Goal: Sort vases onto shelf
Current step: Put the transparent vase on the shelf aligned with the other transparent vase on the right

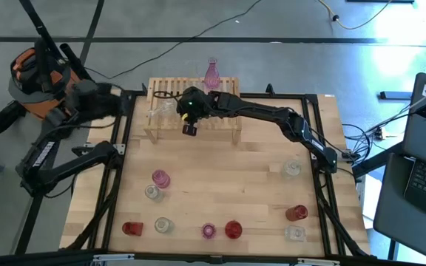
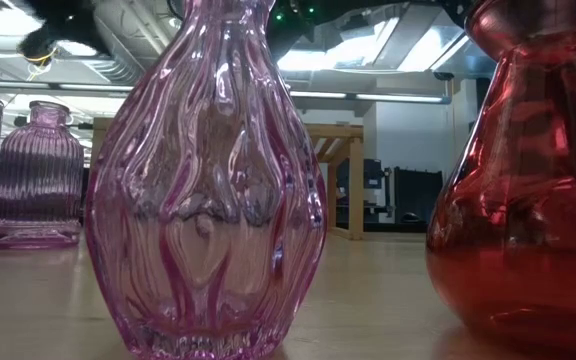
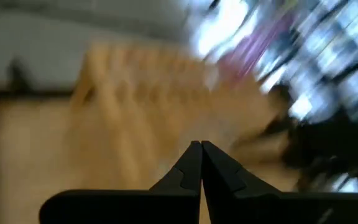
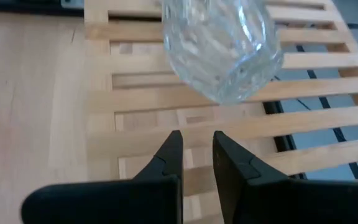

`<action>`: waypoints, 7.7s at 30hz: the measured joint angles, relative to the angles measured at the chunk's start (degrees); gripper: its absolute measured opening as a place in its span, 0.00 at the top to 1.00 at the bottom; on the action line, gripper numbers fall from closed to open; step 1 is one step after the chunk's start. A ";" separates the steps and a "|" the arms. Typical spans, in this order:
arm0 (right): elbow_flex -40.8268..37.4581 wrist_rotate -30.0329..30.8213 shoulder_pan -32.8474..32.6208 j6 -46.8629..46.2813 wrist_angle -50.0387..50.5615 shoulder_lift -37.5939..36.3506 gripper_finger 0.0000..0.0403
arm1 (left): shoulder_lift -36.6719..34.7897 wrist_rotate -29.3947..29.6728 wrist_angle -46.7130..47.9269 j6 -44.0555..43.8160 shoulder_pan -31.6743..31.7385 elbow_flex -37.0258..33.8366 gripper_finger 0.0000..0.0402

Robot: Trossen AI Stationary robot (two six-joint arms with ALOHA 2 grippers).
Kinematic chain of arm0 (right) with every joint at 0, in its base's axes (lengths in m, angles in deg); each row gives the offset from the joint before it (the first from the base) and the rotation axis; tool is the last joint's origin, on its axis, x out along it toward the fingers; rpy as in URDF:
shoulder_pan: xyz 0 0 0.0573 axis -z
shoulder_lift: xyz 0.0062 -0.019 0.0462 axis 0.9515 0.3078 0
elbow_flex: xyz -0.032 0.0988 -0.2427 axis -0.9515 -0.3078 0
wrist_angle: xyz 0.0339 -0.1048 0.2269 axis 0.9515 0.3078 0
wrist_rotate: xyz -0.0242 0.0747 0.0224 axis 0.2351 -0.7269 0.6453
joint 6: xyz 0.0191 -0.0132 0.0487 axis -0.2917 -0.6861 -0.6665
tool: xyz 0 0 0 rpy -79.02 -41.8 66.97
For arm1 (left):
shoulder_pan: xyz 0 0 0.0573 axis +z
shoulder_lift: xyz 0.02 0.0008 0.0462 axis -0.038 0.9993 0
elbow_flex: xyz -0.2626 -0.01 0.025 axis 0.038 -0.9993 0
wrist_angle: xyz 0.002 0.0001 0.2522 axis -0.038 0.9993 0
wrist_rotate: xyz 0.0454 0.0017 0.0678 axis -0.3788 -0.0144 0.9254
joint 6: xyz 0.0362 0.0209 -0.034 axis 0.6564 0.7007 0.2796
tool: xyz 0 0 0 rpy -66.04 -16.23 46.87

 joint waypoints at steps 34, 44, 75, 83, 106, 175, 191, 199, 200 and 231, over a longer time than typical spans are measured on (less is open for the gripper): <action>0.09 0.97 -0.03 2.08 -7.97 -2.65 0.90 | 15.15 -12.61 -4.14 8.59 3.37 -6.10 0.53; 0.09 1.36 -0.01 3.08 -9.41 -2.65 0.90 | 15.41 -16.76 -4.97 5.63 4.44 -6.10 0.53; 0.05 6.97 0.84 6.09 -10.61 0.50 0.90 | 14.93 -17.15 -5.77 -11.08 0.56 -6.10 0.53; 0.07 5.65 0.78 6.08 -12.26 0.84 0.90 | 14.90 -13.78 -6.83 -12.36 0.07 -6.10 0.53; 0.04 2.95 0.79 6.08 -10.50 0.84 0.90 | 15.37 -14.15 -13.38 -5.69 0.13 -6.10 0.96; -0.04 1.40 -1.77 5.34 -16.07 -4.18 0.40 | 32.40 30.10 22.14 17.96 -39.30 39.76 0.55; 0.00 6.19 -1.50 1.93 -5.40 -9.27 0.40 | 24.13 34.96 22.29 13.00 -39.26 39.74 0.54; 0.00 10.40 -5.45 2.93 -1.60 -17.06 0.40 | 24.91 35.18 22.12 13.25 -39.23 39.69 0.54; 0.00 11.52 -6.38 3.00 -1.66 -18.16 0.40 | 25.04 35.16 22.07 13.46 -39.24 39.69 0.54; -18.13 69.58 -42.93 -29.62 19.72 -44.75 0.40 | 44.06 15.75 -0.68 19.98 -39.28 39.65 0.54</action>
